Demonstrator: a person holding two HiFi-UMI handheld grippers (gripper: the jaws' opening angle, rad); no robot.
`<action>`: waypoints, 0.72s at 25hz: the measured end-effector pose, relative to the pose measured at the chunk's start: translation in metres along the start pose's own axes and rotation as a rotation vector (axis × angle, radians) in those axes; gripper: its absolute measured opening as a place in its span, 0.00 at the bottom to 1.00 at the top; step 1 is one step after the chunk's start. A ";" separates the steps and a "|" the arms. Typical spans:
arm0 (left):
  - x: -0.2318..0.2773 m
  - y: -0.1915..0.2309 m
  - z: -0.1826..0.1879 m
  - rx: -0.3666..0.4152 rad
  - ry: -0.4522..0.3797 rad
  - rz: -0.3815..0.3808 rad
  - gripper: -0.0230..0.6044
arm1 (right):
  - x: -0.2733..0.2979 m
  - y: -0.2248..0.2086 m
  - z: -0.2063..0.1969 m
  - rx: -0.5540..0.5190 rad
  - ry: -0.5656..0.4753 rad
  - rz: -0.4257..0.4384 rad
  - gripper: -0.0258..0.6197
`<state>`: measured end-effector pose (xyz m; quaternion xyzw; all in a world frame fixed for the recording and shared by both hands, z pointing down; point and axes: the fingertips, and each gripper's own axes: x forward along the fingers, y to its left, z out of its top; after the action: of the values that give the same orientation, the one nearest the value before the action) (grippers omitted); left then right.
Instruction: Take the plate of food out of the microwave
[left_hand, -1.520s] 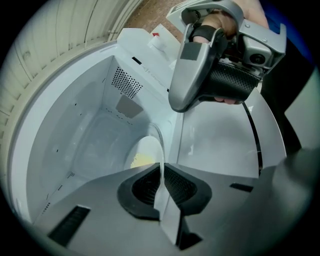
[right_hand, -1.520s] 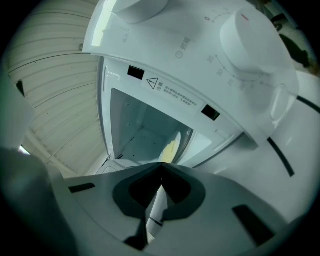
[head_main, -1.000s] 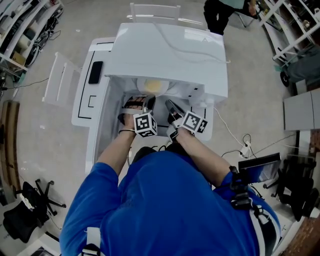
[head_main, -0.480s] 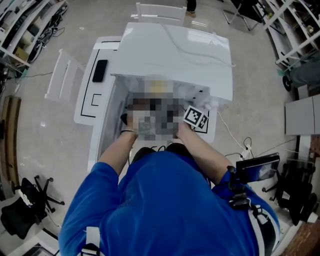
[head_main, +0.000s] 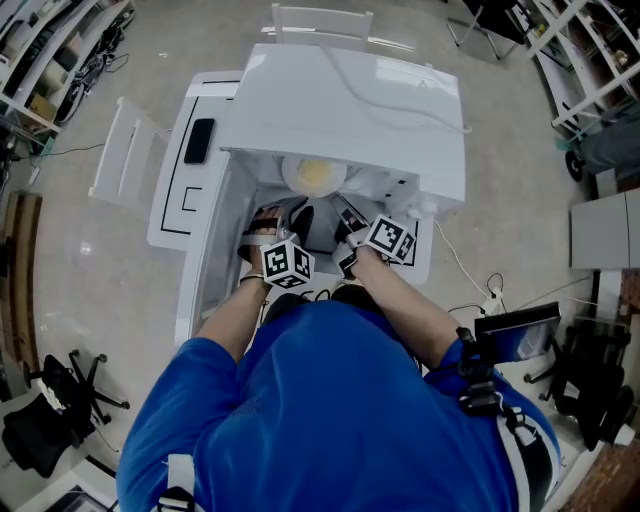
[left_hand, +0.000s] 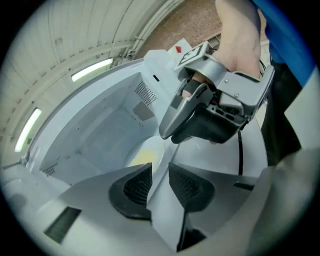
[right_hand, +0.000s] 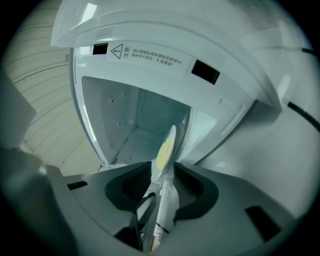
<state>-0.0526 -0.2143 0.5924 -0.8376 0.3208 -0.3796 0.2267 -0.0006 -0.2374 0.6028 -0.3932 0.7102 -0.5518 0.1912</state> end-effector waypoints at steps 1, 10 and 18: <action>-0.004 -0.001 -0.001 -0.055 -0.010 0.004 0.19 | 0.001 -0.001 0.000 0.006 0.000 0.000 0.24; -0.036 -0.004 -0.028 -0.792 -0.065 0.034 0.19 | 0.013 0.001 -0.006 0.089 0.000 0.017 0.24; -0.059 -0.008 -0.041 -1.026 -0.068 0.042 0.05 | 0.022 0.002 -0.009 0.123 0.010 0.021 0.24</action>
<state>-0.1116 -0.1723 0.5933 -0.8462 0.4751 -0.1410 -0.1956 -0.0211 -0.2481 0.6071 -0.3705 0.6800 -0.5943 0.2172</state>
